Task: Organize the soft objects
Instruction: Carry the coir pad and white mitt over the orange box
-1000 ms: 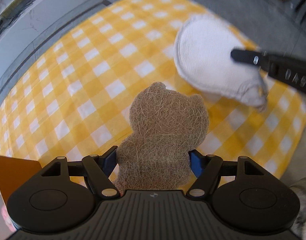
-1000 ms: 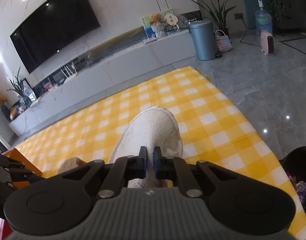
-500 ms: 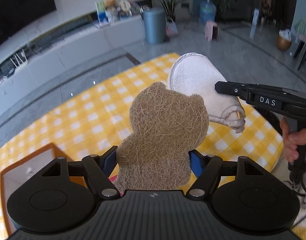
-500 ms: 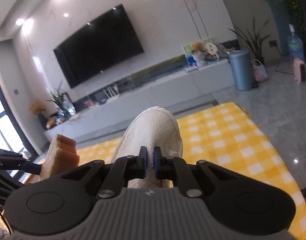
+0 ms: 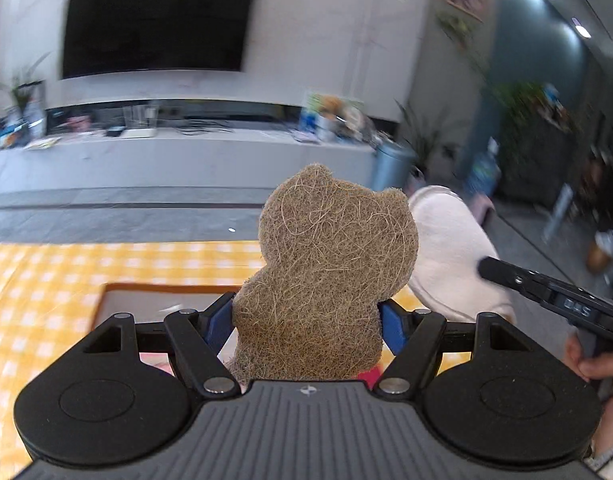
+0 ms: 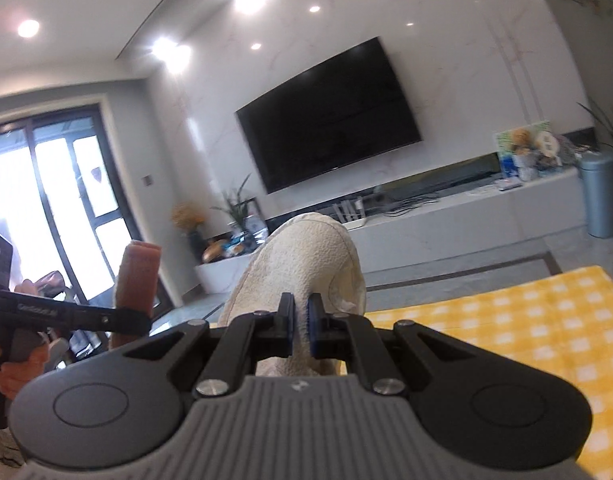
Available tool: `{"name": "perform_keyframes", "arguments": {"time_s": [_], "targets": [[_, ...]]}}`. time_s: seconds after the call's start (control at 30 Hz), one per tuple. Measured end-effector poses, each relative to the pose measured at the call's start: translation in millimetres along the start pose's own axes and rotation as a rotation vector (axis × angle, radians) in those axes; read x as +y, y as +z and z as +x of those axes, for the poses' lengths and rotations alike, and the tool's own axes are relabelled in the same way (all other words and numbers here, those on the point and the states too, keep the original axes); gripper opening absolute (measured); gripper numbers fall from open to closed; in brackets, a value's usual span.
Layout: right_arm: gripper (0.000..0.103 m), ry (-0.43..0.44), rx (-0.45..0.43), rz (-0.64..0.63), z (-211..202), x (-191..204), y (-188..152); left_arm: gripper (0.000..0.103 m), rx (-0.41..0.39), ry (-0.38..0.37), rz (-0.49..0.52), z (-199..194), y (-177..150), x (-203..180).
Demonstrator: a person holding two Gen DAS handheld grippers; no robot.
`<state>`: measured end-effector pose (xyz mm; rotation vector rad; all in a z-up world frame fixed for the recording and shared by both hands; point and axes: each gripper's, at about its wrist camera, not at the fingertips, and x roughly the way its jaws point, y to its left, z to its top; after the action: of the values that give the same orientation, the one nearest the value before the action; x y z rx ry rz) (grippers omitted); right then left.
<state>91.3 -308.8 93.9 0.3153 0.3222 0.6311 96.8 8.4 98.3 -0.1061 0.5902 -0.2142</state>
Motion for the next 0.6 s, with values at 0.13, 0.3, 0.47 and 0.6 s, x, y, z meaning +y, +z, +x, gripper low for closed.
{"name": "perform_keyframes", "arguments": {"time_s": [0.13, 0.3, 0.47, 0.6], "targets": [[0.005, 0.013, 0.027, -0.059, 21.8, 41.0, -0.9, 0.083, -0.040, 0.074, -0.094, -7.7, -24.5, 34.8], [0.005, 0.060, 0.156, -0.175, 66.8, 89.2, -11.9, 0.083, -0.040, 0.129, -0.192, -6.6, -45.3, 76.4], [0.005, 0.095, 0.332, -0.320, 142.1, 136.1, -29.9, 0.083, -0.044, 0.168, -0.252, -23.8, -58.5, 116.2], [0.005, 0.094, 0.466, -0.426, 205.2, 158.1, -54.2, 0.083, -0.032, 0.153, -0.286, -32.0, -72.2, 139.0]]}}
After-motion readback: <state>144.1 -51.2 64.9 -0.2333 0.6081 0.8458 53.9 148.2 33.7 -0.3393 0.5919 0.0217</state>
